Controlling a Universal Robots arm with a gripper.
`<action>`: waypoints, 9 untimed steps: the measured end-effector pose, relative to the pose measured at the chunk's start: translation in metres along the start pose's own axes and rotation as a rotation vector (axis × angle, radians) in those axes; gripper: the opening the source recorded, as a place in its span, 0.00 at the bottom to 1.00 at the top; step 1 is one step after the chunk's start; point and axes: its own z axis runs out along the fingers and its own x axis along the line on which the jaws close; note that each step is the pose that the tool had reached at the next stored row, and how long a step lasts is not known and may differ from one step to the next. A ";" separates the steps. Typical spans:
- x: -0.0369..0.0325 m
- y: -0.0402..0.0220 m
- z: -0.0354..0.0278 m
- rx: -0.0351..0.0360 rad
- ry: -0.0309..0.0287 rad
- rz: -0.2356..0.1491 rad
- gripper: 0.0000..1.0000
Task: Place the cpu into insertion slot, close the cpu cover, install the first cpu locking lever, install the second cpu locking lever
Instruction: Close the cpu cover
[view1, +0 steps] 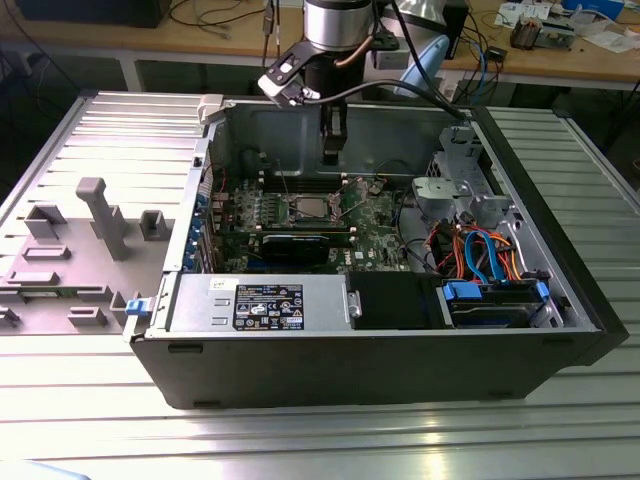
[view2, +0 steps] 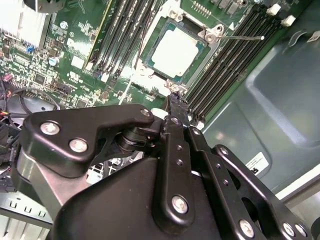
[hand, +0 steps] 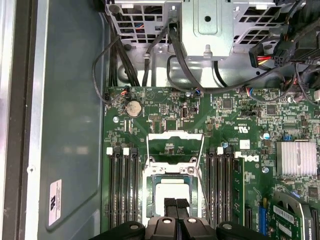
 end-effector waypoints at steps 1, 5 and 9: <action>0.0000 0.0024 0.0001 0.0003 0.0000 0.000 0.11; -0.0001 0.0094 0.0005 0.0012 0.0000 0.000 0.11; -0.0002 0.0144 0.0008 0.0017 0.0001 0.000 0.11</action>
